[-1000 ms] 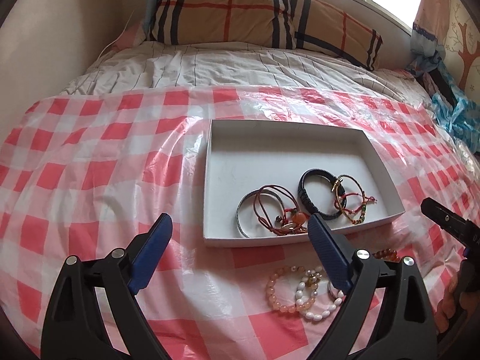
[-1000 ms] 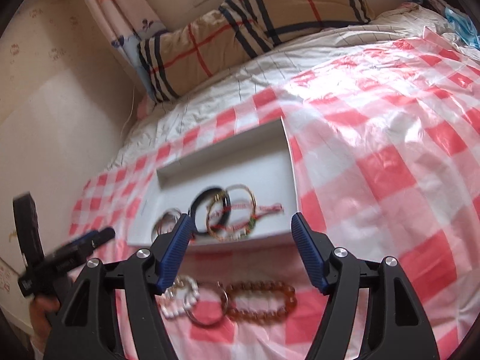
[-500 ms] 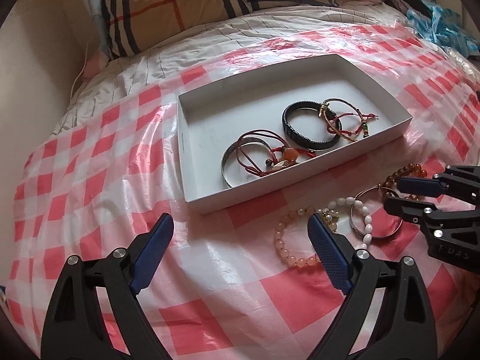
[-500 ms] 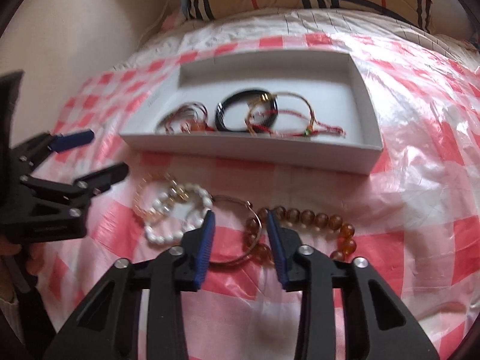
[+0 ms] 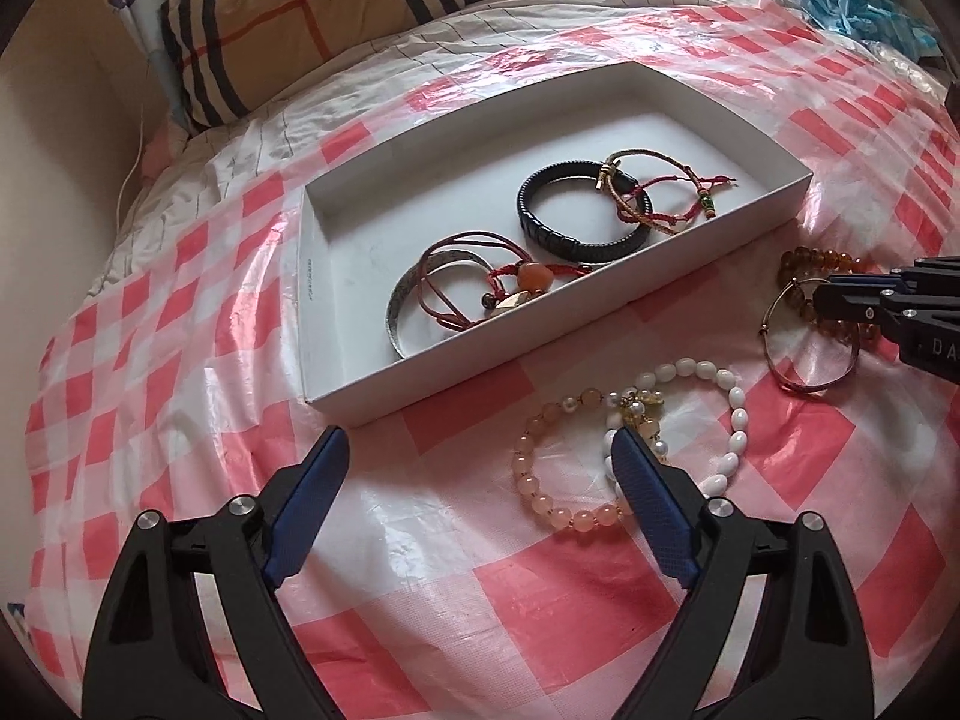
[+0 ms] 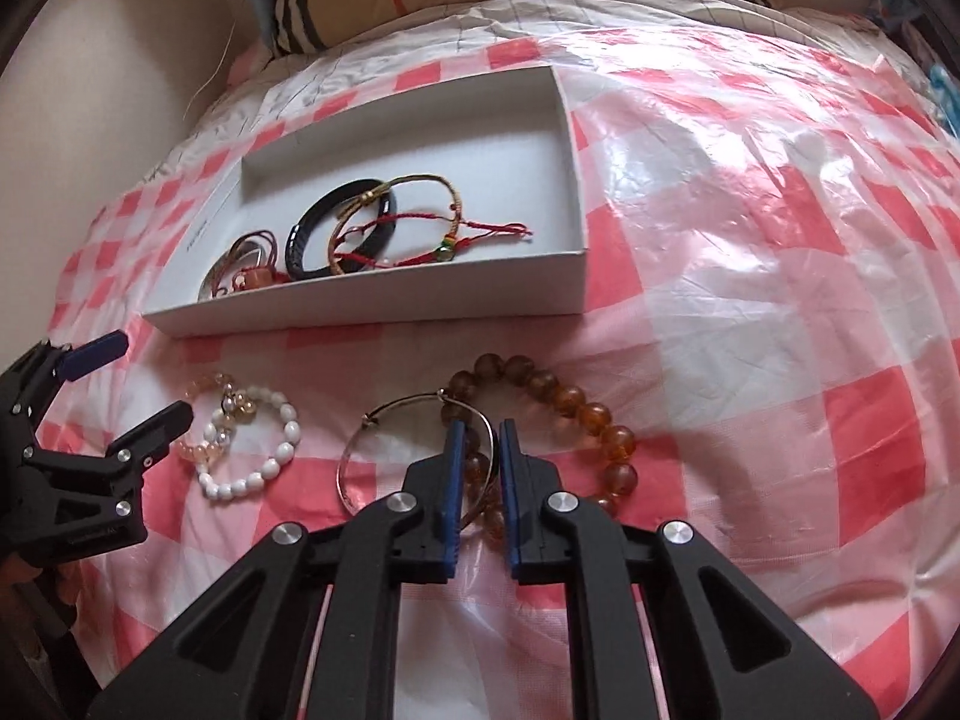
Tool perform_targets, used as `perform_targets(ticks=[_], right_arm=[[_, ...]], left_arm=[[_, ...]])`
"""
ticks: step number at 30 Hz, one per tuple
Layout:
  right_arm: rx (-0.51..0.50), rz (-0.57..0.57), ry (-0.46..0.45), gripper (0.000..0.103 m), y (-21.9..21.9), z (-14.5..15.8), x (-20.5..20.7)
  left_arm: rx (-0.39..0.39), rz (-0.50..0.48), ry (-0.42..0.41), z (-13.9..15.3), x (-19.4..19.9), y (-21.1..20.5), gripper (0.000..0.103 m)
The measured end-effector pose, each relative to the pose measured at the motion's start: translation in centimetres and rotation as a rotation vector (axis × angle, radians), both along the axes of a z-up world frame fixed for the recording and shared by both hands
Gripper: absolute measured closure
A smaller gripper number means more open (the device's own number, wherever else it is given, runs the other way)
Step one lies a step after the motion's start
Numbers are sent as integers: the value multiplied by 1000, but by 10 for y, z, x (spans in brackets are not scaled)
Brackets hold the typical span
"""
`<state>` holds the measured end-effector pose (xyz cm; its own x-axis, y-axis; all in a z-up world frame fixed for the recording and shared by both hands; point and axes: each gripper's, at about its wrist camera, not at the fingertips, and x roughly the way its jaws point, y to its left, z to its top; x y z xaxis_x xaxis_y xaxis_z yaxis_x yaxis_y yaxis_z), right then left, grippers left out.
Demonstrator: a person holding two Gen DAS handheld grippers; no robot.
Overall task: Organize jewelry
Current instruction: 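Grasp the pink bead bracelet with the left tool while the right tool grasps the silver hoop bangle, then carry both bracelets up over the white box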
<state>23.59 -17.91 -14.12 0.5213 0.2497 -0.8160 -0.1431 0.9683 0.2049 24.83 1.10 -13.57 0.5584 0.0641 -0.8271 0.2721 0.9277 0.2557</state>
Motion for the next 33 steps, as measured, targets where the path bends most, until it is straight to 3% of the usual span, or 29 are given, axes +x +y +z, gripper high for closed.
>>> perform_targets(ticks=[2, 3, 5, 13, 16, 22, 33], right_arm=[[-21, 11, -15, 97, 4, 3, -2], [-16, 13, -21, 97, 6, 4, -2], [6, 13, -36, 97, 4, 8, -2], [230, 15, -115, 97, -15, 31, -5], [289, 12, -157, 97, -18, 40, -8], [401, 7, -303, 97, -24, 67, -17], [506, -61, -411, 97, -38, 84, -17]], left_arm=[[0, -18, 52, -10, 2, -5, 67], [-7, -27, 89, -15, 3, -7, 95], [-31, -43, 95, -13, 0, -9, 96], [-357, -36, 47, 32, -6, 21, 96], [-428, -30, 4, 45, -6, 29, 96], [-479, -33, -165, 77, -15, 27, 96], [-497, 29, -380, 117, -26, 15, 96]])
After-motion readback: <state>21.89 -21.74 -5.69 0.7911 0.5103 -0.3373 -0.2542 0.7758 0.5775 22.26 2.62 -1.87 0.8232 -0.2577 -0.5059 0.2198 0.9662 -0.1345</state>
